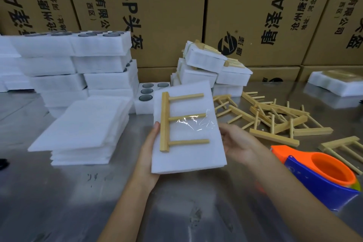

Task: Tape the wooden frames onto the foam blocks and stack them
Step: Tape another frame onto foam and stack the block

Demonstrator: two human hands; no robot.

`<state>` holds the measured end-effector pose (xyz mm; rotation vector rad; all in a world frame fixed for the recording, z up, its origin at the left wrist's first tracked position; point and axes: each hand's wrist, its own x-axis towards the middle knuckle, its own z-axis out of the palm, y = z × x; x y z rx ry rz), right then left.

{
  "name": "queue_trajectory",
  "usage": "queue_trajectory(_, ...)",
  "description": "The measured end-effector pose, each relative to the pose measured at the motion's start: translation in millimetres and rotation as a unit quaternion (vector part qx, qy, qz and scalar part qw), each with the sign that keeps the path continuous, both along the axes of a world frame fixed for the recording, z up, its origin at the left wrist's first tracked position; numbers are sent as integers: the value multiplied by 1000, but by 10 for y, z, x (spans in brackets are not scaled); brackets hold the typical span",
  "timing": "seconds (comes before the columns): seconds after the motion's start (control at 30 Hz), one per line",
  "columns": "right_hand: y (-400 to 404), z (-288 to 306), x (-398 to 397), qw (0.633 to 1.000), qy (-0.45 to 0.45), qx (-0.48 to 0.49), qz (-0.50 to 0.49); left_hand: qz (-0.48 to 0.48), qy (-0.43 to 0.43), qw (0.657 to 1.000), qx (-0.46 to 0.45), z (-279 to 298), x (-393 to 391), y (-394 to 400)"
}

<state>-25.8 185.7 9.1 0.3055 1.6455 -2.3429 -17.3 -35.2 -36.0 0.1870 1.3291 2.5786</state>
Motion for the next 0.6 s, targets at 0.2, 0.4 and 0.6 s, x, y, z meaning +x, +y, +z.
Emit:
queue_trajectory(0.2, -131, -143, 4, 1000, 15, -8, -13, 24, 3, 999, -29, 18, 20, 54)
queue_trajectory(0.4, -120, -347, -100, 998, 48, -1, -33, 45, 26, 994, -94, -30, -46, 85)
queue_trajectory(0.6, -194, -460, -295, 995, 28, -90, -21, 106, 65, 982, -141, -99, -195, 123)
